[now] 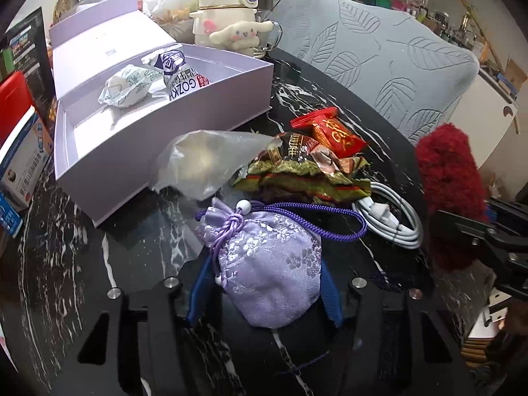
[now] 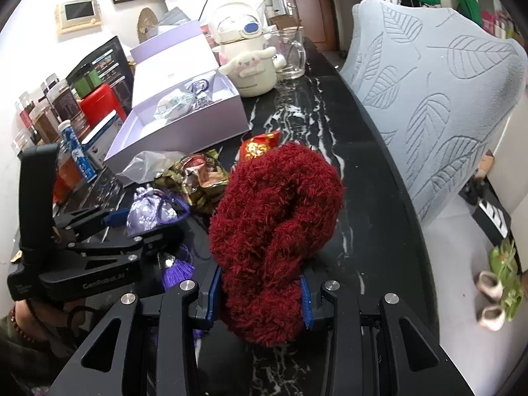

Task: Organize soft objects
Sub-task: 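Grasp the red fuzzy plush with the right gripper while the left grasps the lilac sachet, then carry the red plush and lilac sachet in both grippers over the box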

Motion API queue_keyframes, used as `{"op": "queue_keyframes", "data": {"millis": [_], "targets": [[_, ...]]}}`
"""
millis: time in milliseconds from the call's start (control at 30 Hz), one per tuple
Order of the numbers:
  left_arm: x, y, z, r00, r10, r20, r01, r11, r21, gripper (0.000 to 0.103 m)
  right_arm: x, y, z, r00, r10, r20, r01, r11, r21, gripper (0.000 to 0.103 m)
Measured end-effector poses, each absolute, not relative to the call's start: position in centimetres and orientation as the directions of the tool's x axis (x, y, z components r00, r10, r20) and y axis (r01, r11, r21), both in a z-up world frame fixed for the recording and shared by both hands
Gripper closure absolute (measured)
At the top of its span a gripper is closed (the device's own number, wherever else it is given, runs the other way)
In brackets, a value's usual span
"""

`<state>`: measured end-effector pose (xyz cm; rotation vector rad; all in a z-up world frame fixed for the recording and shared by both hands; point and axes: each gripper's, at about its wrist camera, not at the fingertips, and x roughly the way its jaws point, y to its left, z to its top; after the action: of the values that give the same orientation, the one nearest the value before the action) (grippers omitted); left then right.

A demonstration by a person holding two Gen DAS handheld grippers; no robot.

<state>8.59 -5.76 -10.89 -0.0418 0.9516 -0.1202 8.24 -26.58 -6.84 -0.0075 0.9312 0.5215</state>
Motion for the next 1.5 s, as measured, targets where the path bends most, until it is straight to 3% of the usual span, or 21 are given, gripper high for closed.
{"op": "queue_keyframes", "data": {"millis": [700, 1500], "targets": [[2.2, -1.8, -7.2, 0.653, -0.095, -0.752, 0.013, 0.993, -0.114, 0.048, 5.2, -22.2, -6.4, 0.415, 0.524, -0.743, -0.555, 0.794, 0.249, 0.067], [-3.2, 3.0, -1.9, 0.774, 0.048, -0.632, -0.118, 0.991, -0.069, 0.048, 2.3, -15.6, -4.1, 0.323, 0.637, -0.700, -0.730, 0.638, 0.244, 0.067]]}}
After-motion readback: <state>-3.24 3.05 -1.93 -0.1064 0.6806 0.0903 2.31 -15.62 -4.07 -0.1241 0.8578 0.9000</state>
